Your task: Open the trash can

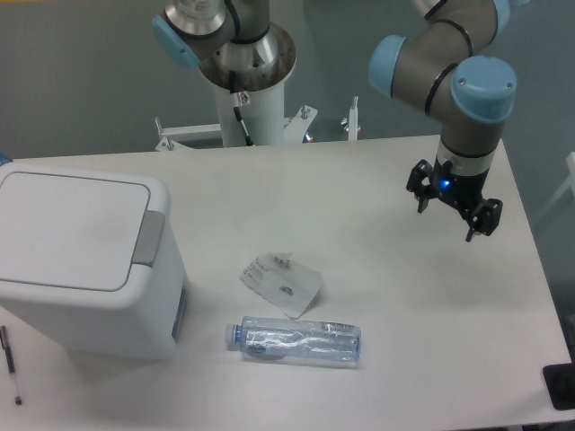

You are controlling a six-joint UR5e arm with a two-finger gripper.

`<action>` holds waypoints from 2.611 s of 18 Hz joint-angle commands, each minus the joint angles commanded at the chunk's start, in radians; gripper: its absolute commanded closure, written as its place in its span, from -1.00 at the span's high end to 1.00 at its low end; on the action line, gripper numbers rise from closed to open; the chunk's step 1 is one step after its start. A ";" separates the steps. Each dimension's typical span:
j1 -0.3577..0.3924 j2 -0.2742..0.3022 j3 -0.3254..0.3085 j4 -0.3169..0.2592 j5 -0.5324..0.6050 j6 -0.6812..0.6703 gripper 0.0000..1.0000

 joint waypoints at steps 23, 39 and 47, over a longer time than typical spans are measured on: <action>0.051 0.005 -0.037 0.006 -0.282 -0.190 1.00; -0.098 0.021 0.300 -0.507 -0.265 -0.601 1.00; -0.216 -0.017 0.432 -0.627 -0.276 -0.796 1.00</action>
